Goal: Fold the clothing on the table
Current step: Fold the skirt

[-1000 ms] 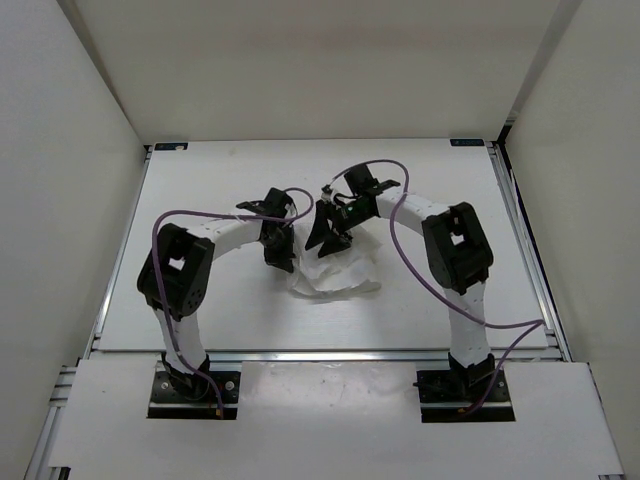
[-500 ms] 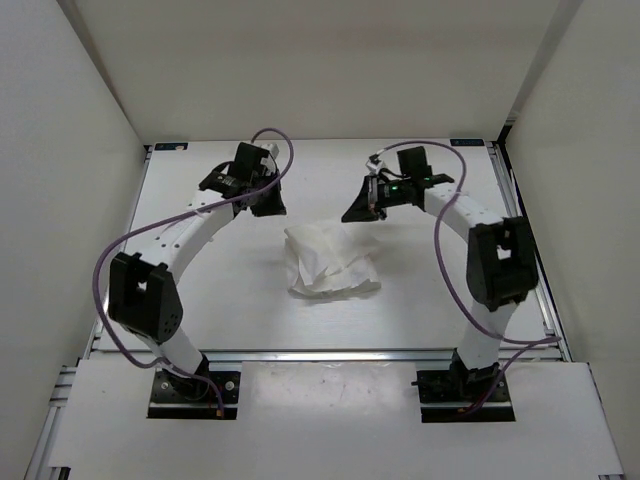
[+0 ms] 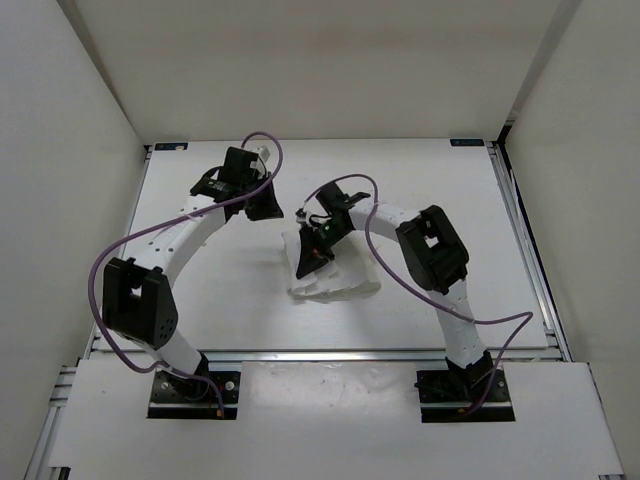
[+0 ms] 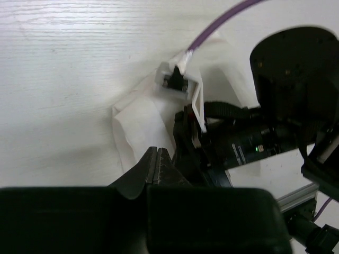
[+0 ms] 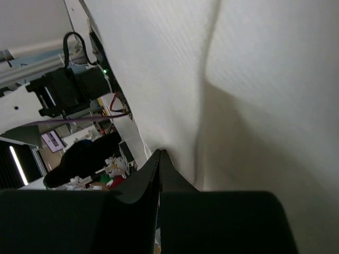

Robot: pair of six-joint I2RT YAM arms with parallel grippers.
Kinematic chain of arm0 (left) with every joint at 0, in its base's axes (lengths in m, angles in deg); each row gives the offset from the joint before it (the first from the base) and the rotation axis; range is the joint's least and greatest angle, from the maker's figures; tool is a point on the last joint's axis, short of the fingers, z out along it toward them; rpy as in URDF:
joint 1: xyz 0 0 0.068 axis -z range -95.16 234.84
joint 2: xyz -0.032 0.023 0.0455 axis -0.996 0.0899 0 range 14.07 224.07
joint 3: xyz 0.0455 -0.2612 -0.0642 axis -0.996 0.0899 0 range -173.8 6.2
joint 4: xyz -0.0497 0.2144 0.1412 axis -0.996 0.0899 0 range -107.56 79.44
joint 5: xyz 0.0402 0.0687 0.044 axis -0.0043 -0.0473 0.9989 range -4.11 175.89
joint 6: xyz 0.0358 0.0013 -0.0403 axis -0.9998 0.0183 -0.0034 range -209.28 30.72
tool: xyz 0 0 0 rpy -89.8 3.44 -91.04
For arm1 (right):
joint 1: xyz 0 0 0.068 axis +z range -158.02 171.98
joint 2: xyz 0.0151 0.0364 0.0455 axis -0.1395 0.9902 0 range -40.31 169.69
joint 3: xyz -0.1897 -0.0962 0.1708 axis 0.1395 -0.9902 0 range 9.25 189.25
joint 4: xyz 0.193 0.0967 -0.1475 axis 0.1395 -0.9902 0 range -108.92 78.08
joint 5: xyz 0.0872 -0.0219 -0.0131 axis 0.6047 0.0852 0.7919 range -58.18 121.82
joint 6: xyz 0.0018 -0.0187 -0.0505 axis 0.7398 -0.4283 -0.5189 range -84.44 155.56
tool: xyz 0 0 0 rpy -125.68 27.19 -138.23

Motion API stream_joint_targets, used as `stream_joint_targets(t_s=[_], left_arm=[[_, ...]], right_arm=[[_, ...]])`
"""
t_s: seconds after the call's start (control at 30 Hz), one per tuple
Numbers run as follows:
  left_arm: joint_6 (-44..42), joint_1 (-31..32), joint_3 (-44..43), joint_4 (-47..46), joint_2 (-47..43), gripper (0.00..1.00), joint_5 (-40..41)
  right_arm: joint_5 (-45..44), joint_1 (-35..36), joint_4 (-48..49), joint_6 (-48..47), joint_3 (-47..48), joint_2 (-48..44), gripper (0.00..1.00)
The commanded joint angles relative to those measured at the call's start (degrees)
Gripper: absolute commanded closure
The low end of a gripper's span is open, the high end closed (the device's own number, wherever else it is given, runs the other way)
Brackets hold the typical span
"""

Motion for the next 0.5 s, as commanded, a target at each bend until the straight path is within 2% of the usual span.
stream_joint_targets(t_s=[0.0, 0.13, 0.27, 0.33, 0.47], left_arm=[[0.81, -2.16, 0.56, -2.08, -1.72, 1.0, -1.49], [2.04, -3.13, 2.58, -2.7, -2.6, 1.0, -3.42], [4.49, -2.6, 6.17, -6.2, -5.32, 1.0, -8.95], [6.34, -1.2, 9.17, -9.27, -7.16, 1.0, -15.26], [12.93, 1.0, 17.59, -19.47, -8.4, 1.0, -22.49]], right_arm=[[-1.13, 0.27, -5.28, -3.45, -1.51, -0.47, 1.0], [-3.24, -0.16, -8.55, -6.87, -1.95, -1.43, 1.0], [-5.7, -3.32, -8.99, -6.26, -1.78, -9.59, 1.0], [-7.1, -7.26, -7.07, -4.78, -3.0, -16.7, 1.0], [-8.0, -15.44, 1.44, 1.64, -13.0, -25.77, 1.0]])
